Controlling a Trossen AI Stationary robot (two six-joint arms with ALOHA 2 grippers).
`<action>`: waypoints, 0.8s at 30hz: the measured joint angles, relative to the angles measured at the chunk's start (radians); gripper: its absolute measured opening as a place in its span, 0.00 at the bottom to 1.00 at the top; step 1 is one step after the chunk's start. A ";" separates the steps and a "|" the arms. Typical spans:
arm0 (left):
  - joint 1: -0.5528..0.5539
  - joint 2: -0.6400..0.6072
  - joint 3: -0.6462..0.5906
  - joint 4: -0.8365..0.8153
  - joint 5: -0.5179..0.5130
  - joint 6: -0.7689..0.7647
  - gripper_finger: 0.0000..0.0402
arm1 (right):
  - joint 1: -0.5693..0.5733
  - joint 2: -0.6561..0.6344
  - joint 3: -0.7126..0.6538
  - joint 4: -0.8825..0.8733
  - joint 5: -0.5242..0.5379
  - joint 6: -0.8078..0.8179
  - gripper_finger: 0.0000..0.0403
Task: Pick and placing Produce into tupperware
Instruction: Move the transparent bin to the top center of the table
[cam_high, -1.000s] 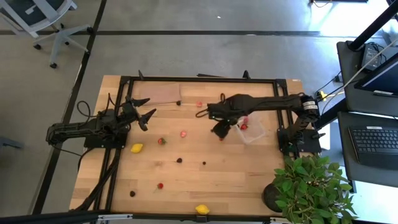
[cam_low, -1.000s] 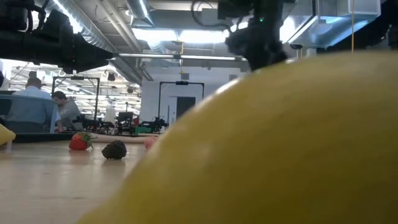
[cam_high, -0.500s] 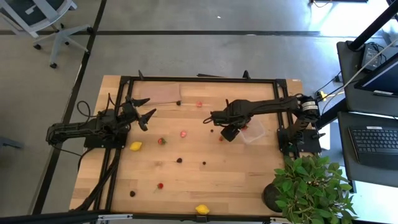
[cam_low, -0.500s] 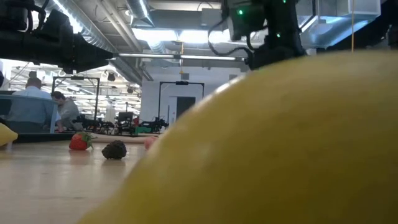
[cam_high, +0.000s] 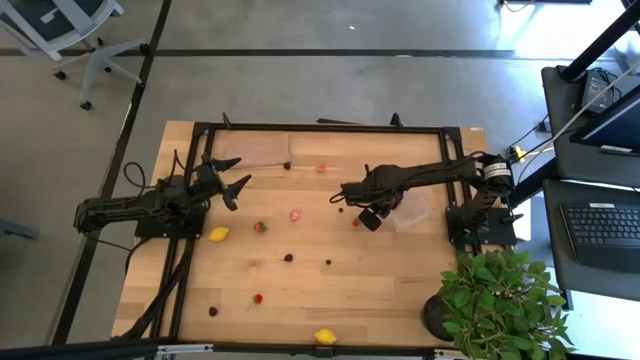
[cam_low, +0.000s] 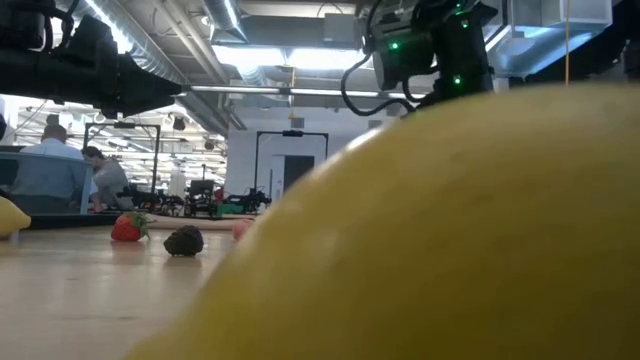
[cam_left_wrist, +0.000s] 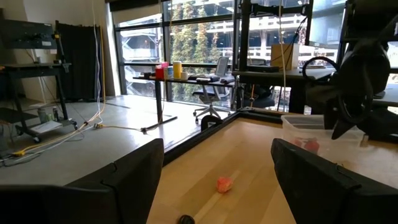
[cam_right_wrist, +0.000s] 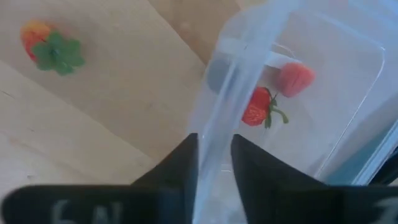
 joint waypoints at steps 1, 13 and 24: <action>0.000 0.000 0.000 0.000 0.000 0.000 0.72 | -0.002 0.000 0.000 0.000 0.000 -0.005 0.19; 0.000 0.000 0.000 0.000 0.000 0.000 0.72 | -0.050 0.000 0.001 -0.012 0.002 -0.138 0.07; 0.000 0.000 0.000 0.000 0.000 0.000 0.72 | -0.177 0.000 0.184 -0.082 0.033 -0.525 0.07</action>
